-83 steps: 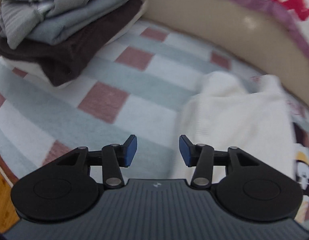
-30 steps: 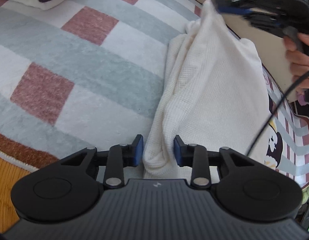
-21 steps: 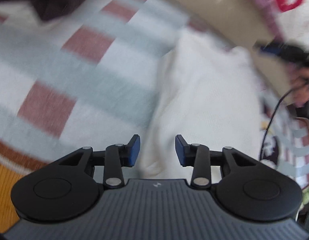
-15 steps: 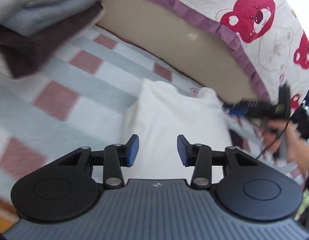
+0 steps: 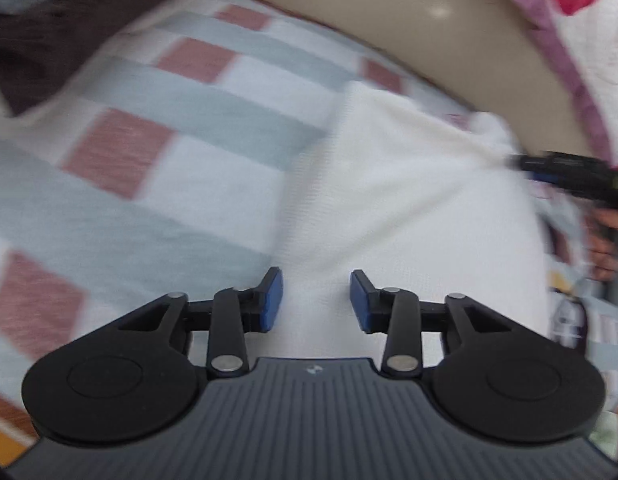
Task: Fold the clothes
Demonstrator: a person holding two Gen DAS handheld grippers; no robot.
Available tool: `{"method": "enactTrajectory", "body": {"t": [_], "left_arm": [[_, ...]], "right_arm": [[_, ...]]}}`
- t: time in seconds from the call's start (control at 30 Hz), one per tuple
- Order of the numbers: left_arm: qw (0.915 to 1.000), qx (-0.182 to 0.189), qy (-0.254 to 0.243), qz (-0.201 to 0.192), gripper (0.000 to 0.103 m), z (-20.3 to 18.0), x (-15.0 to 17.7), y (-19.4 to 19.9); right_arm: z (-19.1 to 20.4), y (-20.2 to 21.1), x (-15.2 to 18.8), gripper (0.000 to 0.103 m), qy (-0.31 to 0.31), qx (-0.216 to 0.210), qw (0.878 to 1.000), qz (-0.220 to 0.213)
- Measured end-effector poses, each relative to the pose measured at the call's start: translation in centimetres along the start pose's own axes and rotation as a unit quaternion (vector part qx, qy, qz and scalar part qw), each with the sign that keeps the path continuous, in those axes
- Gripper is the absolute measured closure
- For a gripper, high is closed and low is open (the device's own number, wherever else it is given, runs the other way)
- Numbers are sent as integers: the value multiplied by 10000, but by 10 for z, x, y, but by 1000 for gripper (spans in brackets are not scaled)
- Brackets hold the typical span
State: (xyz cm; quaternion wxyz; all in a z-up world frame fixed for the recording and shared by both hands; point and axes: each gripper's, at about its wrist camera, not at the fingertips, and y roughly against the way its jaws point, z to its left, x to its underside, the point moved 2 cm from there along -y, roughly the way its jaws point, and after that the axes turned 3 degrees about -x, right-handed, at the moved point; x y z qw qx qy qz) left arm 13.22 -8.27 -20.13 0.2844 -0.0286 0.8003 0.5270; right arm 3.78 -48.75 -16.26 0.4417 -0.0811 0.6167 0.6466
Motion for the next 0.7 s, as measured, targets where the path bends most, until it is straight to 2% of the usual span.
{"method": "enactTrajectory", "body": {"t": [0.03, 0.07, 0.13, 0.17, 0.2, 0.27, 0.33, 0.37, 0.43, 0.5, 0.63, 0.7], "left_arm": [[9999, -13, 120, 6, 53, 7, -1, -1], [9996, 50, 278, 29, 53, 15, -1, -1], [9966, 505, 644, 129, 53, 24, -1, 2], [9949, 667, 739, 164, 52, 27, -1, 4], [9951, 678, 693, 184, 52, 25, 0, 5], [9973, 511, 473, 248, 49, 18, 1, 2], [9986, 304, 245, 344, 48, 12, 5, -2], [9990, 243, 152, 353, 47, 9, 6, -2], [9992, 188, -6, 348, 40, 3, 9, -1], [9991, 165, -160, 368, 38, 0, 12, 2], [9969, -261, -430, 601, 33, 0, 23, 9], [9986, 99, -183, 478, 33, 4, 23, 24]], "right_arm": [[-3, 8, 0, 57, -167, 8, 9999, -11], [-6, 15, 1, 50, -342, -199, 9992, 29], [-10, 24, 10, 40, -592, -857, 9941, 296], [-9, 28, 19, 40, -692, -1144, 9896, 538], [-7, 31, 28, 40, -756, -1407, 9843, 747], [1, 39, 51, 40, -757, -1790, 9752, 1057], [12, 46, 73, 40, -580, -1817, 9741, 1212], [19, 51, 82, 40, -343, -1682, 9785, 1142], [33, 59, 95, 39, 292, -1542, 9818, 1067], [48, 66, 107, 37, 935, -1407, 9806, 995], [42, 68, 115, 36, 494, -1469, 9781, 1392], [35, 72, 123, 36, 154, -1679, 9728, 1590]]}}
